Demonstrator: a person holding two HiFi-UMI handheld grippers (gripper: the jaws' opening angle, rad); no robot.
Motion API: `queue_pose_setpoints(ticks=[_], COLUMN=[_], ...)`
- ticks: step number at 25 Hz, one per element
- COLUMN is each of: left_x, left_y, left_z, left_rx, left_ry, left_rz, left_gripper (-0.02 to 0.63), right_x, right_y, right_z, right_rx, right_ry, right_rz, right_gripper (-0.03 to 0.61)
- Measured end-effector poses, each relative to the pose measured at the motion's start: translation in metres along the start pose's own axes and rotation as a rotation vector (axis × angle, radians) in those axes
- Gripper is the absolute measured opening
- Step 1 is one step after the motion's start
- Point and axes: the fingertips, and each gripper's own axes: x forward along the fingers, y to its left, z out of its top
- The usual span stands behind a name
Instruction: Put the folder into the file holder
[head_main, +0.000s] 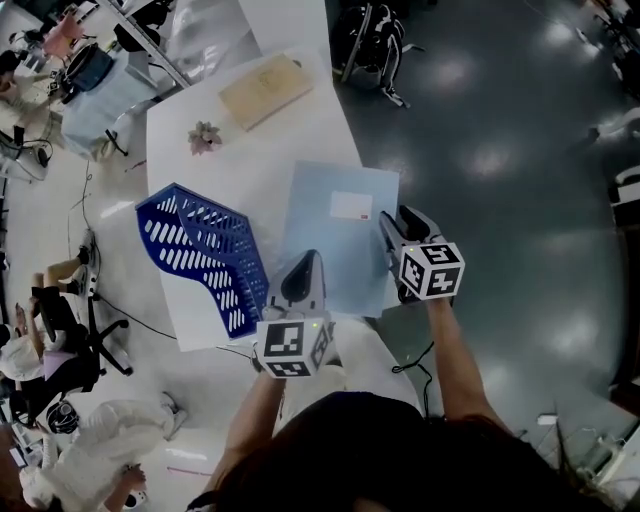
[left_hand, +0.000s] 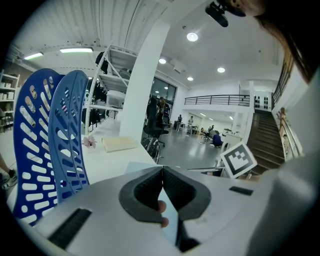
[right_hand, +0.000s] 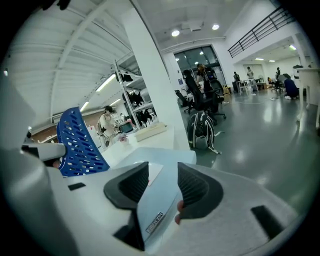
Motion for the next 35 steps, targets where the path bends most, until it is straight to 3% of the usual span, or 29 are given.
queue_pose_setpoints(ticks=[12, 25, 35], left_x=[0.016, 0.036, 0.042], left_y=[0.007, 0.012, 0.013], left_z=[-0.007, -0.013, -0.020], left_rx=[-0.016, -0.021, -0.030], left_ry=[0.023, 0.052, 0.075], left_rz=[0.007, -0.003, -0.001], left_gripper=[0.006, 0.006, 0.006], right_x=[0.027, 0.048, 0.061], right_y=[-0.022, -0.032, -0.035], right_z=[-0.016, -0.026, -0.034], right_rx=[0.195, 0.296, 0.472], right_ry=[0.028, 0.054, 0.077], right_rz=[0.075, 0.131, 0.215], right_gripper=[0.216, 0.258, 0.270])
